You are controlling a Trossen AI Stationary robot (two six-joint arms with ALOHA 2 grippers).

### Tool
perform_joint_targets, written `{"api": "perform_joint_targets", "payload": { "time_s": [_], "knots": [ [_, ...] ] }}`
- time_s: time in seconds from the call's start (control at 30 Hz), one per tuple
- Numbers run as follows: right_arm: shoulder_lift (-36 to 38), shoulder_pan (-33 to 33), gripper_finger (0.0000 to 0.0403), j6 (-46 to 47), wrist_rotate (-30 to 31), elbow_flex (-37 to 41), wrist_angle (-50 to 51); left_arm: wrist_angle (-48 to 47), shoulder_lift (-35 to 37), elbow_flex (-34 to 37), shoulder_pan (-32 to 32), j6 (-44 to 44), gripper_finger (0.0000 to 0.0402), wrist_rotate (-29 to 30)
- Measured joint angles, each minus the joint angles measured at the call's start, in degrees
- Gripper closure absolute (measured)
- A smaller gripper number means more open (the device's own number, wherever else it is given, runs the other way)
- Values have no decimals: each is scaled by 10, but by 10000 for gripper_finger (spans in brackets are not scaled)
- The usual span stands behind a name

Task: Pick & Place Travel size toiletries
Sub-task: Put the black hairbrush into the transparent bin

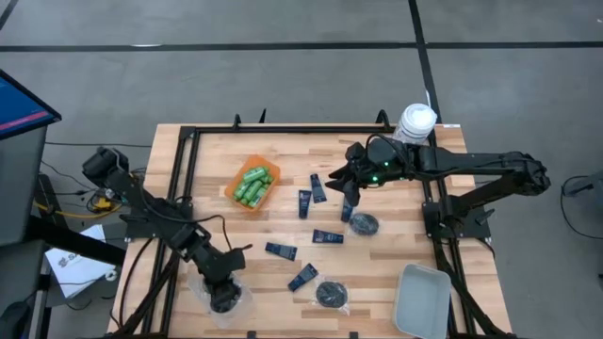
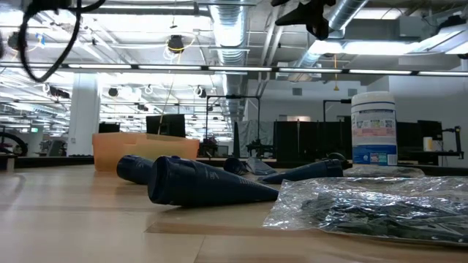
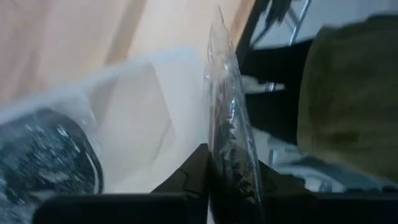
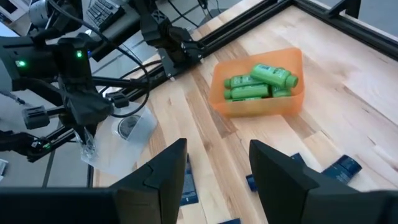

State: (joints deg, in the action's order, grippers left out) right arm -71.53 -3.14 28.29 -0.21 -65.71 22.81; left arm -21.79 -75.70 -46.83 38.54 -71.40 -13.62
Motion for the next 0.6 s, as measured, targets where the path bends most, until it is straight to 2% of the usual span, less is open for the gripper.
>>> {"api": "perform_joint_targets", "payload": {
  "time_s": [0.13, 0.37, 0.6],
  "knots": [
    [0, 0, 238, -4, 0, 0, 1, 2, -18, 0, 0, 0, 361, -29],
    [0, 0, 238, -14, 0, 0, 1, 7, -19, 0, -1, 7, 367, -10],
    [0, 0, 238, -15, 0, 0, 1, 6, -19, 0, -1, 8, 351, -1]
  ]
}}
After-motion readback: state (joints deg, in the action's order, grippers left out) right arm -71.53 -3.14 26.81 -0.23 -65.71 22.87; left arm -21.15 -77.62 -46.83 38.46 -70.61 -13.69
